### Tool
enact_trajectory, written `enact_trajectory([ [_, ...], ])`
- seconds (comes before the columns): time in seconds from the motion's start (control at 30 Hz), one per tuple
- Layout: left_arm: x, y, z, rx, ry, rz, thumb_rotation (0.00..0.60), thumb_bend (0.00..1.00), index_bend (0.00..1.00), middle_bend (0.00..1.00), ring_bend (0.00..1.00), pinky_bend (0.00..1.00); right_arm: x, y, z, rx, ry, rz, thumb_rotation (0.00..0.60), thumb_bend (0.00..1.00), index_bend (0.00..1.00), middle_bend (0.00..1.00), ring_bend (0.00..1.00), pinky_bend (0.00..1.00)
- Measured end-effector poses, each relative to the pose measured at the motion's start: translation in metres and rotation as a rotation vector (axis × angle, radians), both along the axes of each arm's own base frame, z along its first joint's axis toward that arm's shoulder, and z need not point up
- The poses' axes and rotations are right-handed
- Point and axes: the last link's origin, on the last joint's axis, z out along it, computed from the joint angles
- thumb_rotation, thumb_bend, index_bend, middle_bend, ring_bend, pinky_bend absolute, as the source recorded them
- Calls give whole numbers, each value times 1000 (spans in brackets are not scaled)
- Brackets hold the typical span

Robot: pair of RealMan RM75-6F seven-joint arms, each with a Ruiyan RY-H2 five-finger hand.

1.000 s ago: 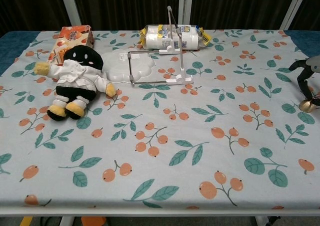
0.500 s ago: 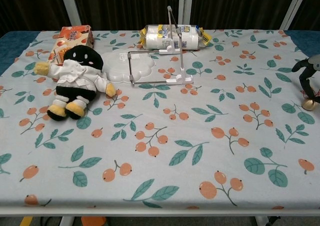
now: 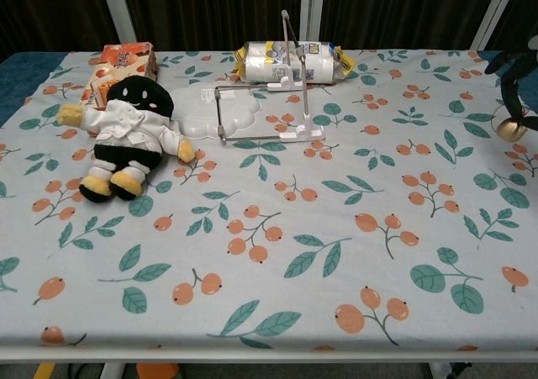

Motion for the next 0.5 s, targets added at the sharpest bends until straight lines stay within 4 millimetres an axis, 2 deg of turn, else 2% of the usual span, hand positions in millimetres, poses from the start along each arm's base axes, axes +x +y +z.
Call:
enact_trajectory([
  [0.13, 1, 1, -1, -1, -1, -2, 600, 62, 84, 44, 0, 23, 20, 12, 8, 16, -103, 45, 600, 441, 695, 144, 0, 0],
  [0.2, 1, 0, -1, -3, 0, -3, 600, 62, 84, 44, 0, 23, 24, 14, 11, 8, -110, 71, 600, 442, 696, 144, 0, 0],
  [0.37, 1, 0, 0, 1, 2, -1, 600, 62, 84, 44, 0, 23, 16, 6, 28, -149, -6, 120, 600, 449, 698, 144, 0, 0],
  [0.5, 2, 2, -3, -6, 3, -1, 600, 62, 84, 44, 0, 23, 17, 10, 25, -159, 36, 141, 600, 450, 697, 143, 0, 0],
])
